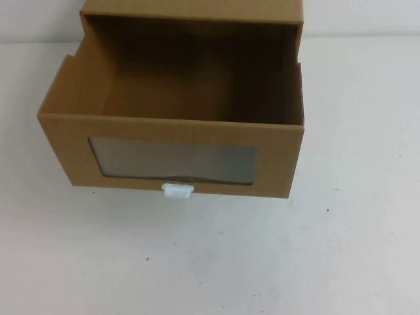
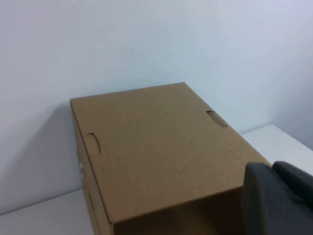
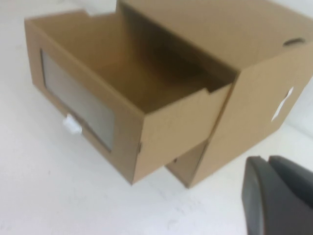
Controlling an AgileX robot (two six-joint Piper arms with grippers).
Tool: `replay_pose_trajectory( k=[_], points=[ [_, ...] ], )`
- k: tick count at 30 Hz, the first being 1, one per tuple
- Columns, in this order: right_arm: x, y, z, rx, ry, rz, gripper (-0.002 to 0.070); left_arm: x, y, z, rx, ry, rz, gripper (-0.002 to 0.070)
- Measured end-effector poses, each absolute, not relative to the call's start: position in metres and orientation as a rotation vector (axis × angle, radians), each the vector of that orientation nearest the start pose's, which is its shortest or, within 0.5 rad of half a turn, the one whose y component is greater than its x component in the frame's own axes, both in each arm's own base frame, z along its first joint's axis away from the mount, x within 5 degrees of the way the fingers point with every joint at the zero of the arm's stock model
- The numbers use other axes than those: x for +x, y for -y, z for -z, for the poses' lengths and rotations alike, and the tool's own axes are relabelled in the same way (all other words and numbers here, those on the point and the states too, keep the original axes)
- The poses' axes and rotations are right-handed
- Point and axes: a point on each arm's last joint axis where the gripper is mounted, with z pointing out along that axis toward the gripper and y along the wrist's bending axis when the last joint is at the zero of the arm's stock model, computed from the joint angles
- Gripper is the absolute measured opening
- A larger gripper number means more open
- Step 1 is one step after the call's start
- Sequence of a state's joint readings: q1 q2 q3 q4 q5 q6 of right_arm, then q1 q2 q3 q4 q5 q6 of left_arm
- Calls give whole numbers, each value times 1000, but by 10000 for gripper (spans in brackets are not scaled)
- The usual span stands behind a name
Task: Open the shoe box
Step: 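Pull the top drawer of the cardboard box fully open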
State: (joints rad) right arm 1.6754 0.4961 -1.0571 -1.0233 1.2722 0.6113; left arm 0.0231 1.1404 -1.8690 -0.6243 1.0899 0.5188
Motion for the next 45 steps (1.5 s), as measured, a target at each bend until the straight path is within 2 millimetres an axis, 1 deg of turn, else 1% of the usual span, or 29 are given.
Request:
replay_pose_trajectory(
  k=[2,3,5,6,8,12,15,16,18,21,28,31,35,40,41,45],
  points=[
    [73,-17,-432,-750,-1667,-368,-17,131,41,-561,499,-1615,285,-6],
    [72,-19,-429,-751,-1675,-368,-17,120,40,-548,476,-1600,275,-6],
    [72,-21,-424,-758,-1687,-364,-17,99,38,-515,431,-1586,264,-6],
    [72,-22,-422,-761,-1691,-363,-17,94,38,-495,413,-1603,273,-6],
    [71,-23,-420,-767,-1699,-364,-17,77,36,-457,377,-1607,273,-6],
    [70,-24,-419,-773,-1707,-374,-17,61,34,-390,318,-1640,289,-6],
    [70,-24,-419,-774,-1708,-375,-17,50,33,-358,291,-1623,288,-6],
    [70,-24,-419,-775,-1710,-377,-17,46,33,-351,287,-1613,282,-6],
    [70,-25,-418,-780,-1716,-384,-17,40,33,-343,280,-1587,277,-6],
    [69,-25,-418,-784,-1722,-390,-17,33,32,-342,279,-1549,262,-6],
    [68,-25,-417,-790,-1730,-398,-17,32,31,-341,283,-1543,234,-6],
    [68,-25,-416,-793,-1728,-397,-17,35,30,-333,278,-1551,222,-6],
    [69,-19,-405,-795,-1727,-395,-17,41,25,-310,208,-1534,205,-6],
    [71,-4,-383,-766,-1735,-423,-17,50,14,-273,33,-1487,199,-6],
    [71,0,-379,-753,-1736,-432,-17,51,13,-267,16,-1492,191,-6],
    [73,13,-358,-725,-1723,-453,-17,59,10,-229,-29,-1581,186,-6]
  ],
)
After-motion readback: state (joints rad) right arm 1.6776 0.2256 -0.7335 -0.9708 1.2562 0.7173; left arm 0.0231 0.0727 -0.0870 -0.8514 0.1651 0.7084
